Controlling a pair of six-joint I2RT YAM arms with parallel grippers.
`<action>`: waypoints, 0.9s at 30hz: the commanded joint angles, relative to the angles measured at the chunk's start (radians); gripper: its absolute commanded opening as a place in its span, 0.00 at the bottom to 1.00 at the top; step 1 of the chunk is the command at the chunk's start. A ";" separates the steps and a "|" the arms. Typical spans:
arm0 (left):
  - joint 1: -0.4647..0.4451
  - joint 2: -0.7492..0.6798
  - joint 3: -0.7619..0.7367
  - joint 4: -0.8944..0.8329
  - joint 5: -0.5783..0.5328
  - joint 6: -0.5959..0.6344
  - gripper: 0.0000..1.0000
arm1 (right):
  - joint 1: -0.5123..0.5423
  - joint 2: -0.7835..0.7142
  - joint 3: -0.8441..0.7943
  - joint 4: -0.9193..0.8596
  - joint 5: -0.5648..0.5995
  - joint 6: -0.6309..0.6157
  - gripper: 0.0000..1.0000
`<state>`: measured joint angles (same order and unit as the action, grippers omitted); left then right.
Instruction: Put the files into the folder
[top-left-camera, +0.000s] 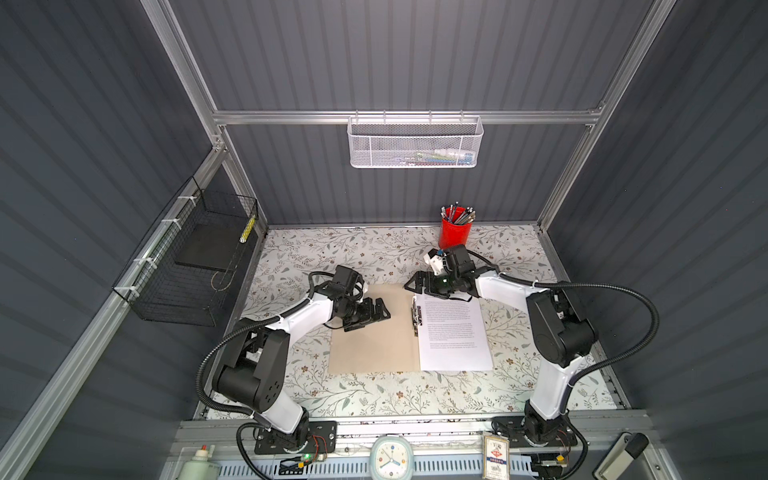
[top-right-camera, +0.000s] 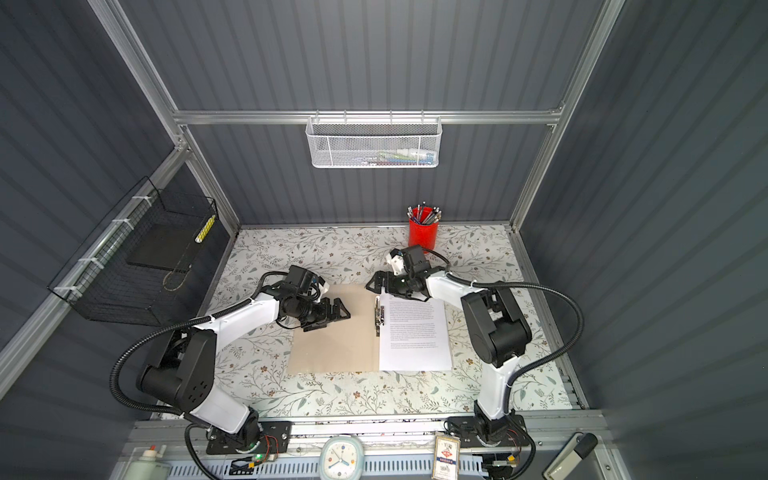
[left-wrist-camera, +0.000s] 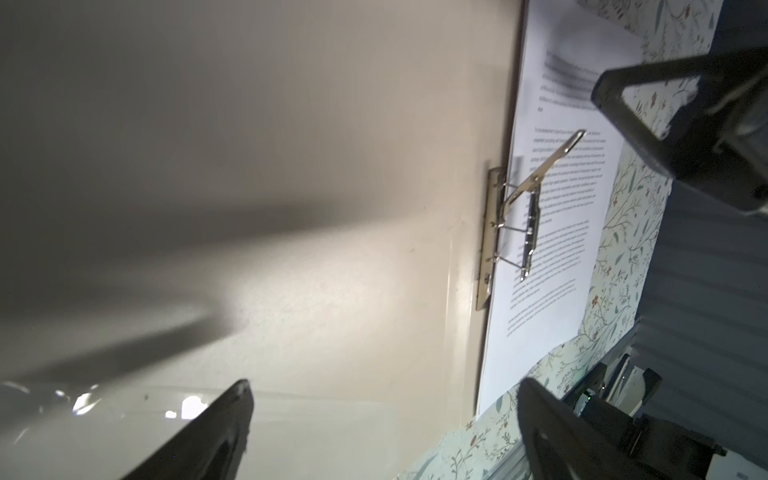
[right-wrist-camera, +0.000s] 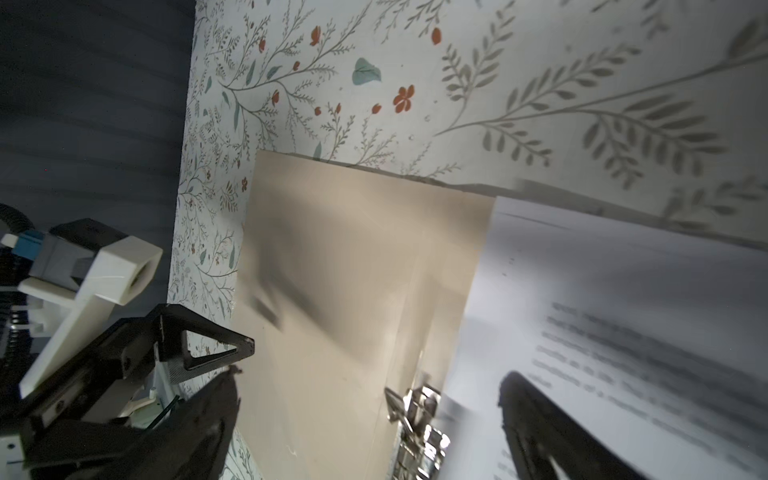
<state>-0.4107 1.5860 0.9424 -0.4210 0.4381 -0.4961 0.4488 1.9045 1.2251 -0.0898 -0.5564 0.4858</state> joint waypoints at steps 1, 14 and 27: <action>0.006 -0.033 -0.036 -0.048 0.008 0.054 1.00 | 0.015 0.050 0.065 0.001 -0.059 -0.012 0.99; 0.006 -0.044 -0.059 -0.039 0.001 0.043 1.00 | 0.045 0.081 0.094 -0.009 -0.073 -0.007 0.99; -0.046 0.015 0.041 0.021 0.073 0.024 0.99 | -0.217 -0.259 -0.170 -0.100 0.138 -0.030 0.99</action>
<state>-0.4332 1.5742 0.9337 -0.4171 0.4767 -0.4744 0.2832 1.6852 1.1152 -0.1234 -0.4938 0.4595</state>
